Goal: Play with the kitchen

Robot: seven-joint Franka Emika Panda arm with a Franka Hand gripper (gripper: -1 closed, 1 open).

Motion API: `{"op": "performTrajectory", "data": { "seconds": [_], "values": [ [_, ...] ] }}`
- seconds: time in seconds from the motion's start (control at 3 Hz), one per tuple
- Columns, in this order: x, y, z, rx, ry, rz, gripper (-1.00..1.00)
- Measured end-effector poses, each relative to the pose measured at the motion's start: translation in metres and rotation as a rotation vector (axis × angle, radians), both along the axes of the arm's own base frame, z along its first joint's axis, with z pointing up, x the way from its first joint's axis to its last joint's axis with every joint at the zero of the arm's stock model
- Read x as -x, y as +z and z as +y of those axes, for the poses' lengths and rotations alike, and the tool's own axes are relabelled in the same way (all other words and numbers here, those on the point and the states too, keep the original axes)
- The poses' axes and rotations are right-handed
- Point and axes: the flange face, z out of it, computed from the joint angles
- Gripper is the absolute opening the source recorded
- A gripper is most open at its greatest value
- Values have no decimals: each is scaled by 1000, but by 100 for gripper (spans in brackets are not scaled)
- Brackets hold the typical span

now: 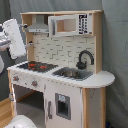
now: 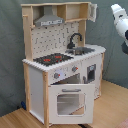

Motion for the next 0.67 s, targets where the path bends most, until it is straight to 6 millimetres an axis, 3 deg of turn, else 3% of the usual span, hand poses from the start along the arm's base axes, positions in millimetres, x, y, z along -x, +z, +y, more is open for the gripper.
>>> {"op": "performTrajectory", "data": {
  "seconds": [0.33,0.67],
  "values": [
    [-8,13,-28,-80,-62,-65,100],
    [-30,15,-51,-144,-120,-107,100]
  ]
}}
